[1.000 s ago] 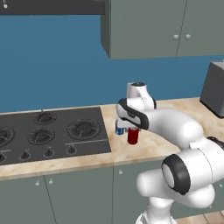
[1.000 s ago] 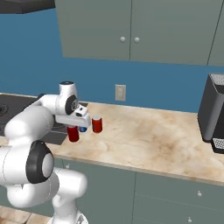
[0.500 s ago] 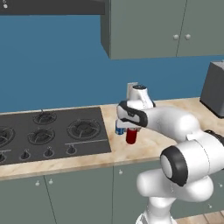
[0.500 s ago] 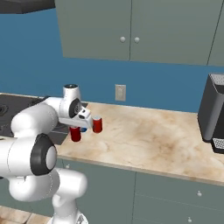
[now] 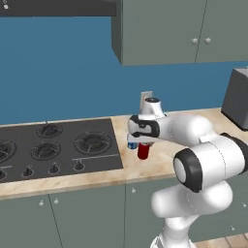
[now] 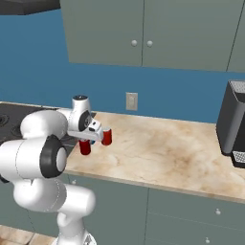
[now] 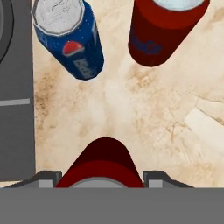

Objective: Four empty soda cans are scattered around the kitchen. Gather all the cans and cluster them next to the stove for recycling.

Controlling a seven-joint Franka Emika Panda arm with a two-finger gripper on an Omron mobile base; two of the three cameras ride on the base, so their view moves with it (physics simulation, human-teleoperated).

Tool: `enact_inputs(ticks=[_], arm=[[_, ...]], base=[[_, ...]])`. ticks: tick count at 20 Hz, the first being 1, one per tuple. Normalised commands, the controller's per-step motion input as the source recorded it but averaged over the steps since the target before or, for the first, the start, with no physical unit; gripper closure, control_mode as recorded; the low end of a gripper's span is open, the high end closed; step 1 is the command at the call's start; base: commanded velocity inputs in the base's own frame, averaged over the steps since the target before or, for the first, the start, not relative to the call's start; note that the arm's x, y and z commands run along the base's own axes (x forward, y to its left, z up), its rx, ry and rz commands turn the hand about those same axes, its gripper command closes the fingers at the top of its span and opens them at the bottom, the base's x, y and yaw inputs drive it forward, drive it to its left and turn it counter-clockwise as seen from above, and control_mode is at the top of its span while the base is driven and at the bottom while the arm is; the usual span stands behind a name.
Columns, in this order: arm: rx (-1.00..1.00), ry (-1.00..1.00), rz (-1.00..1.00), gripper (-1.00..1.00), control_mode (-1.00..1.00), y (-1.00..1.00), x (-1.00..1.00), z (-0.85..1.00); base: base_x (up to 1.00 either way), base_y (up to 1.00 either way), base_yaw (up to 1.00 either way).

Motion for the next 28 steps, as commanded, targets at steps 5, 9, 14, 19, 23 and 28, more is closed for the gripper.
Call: enact_inputs(ticks=[5,9,14,19,23,28], arm=[[0.00,0.00,0.00,1.00,-1.00,0.03,0.13,-0.17],[0.00,0.00,0.00,1.00,-1.00,0.06,0.07,-0.18],[0.00,0.00,0.00,1.00,-1.00,0.03,0.06,-0.19],[0.00,0.00,0.00,1.00,-1.00,0.02,0.08,-0.23],[0.00,-0.03,0.00,1.00,-1.00,0.02,0.12,-0.19],[0.00,-0.01,0.00,1.00,-1.00,0.03,0.10,-0.17]], base=[[0.00,0.00,0.00],[0.00,0.00,0.00],[0.00,0.00,0.00],[0.00,0.00,0.00],[0.00,0.00,0.00],[0.00,0.00,0.00]])
